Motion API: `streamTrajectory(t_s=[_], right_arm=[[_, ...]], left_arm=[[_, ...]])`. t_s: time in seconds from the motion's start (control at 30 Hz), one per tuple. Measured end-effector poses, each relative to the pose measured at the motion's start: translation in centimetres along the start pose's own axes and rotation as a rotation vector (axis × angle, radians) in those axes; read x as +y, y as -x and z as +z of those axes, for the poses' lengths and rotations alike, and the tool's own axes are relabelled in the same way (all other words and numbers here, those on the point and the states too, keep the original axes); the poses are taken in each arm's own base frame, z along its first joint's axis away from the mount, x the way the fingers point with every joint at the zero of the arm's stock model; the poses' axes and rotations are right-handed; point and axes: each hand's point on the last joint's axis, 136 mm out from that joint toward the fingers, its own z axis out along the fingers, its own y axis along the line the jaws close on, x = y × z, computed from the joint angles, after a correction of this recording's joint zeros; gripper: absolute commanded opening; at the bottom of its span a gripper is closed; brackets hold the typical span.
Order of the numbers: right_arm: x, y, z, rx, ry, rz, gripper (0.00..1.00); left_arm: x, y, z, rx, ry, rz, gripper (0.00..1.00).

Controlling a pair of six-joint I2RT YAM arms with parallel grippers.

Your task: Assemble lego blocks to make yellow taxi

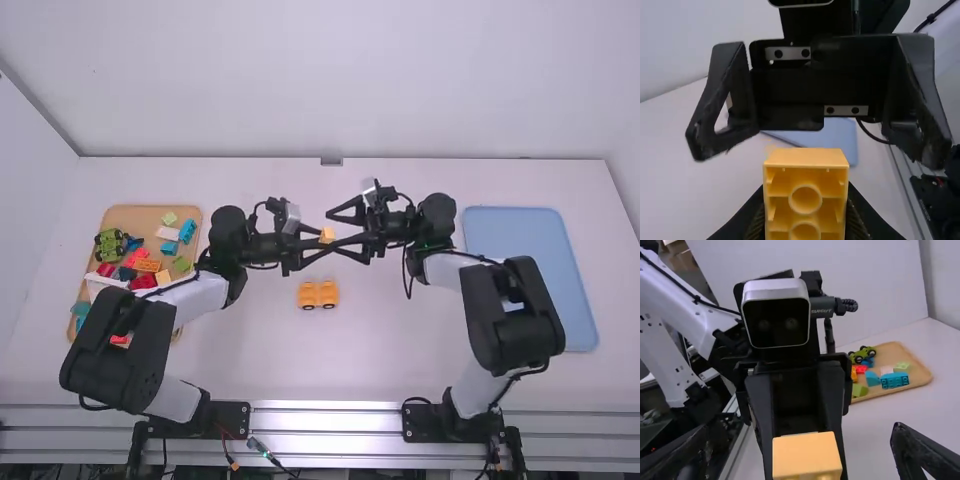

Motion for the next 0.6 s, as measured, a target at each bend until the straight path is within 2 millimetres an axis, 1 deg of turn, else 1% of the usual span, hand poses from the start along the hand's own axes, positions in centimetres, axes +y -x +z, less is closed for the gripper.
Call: streamTrajectory(t_s=[0.1,0.2,0.23,0.3,0.33,0.43,0.47,0.6], right_arm=[[0.23,-0.14,0.33,0.006,0.012,-0.001,0.88],[0.27,-0.17,0.32,0.007,0.014,-0.006,0.77],[0.27,-0.17,0.33,0.008,0.015,-0.008,0.71],[0.27,-0.17,0.33,0.008,0.015,-0.007,0.61],[0.29,-0.18,0.33,0.008,0.016,-0.005,0.59],[0.28,-0.19,0.33,0.008,0.016,-0.005,0.59],[0.22,-0.26,0.32,0.009,0.014,0.001,0.56],[0.04,-0.71,0.44,0.016,0.014,0.024,0.52]], left_arm=[[-0.10,0.20,0.00,-0.006,-0.005,0.009,0.02],[-0.10,0.19,0.00,-0.005,-0.005,0.005,0.02],[-0.10,0.20,0.00,-0.006,-0.005,0.005,0.02],[-0.08,0.20,-0.01,-0.006,-0.004,0.005,0.02],[-0.10,0.20,0.00,-0.006,-0.005,0.005,0.02],[-0.12,0.27,0.00,-0.008,-0.005,0.001,0.02],[-0.17,0.35,0.00,-0.010,-0.008,0.004,0.02],[-0.36,0.59,0.00,-0.016,-0.018,0.011,0.02]])
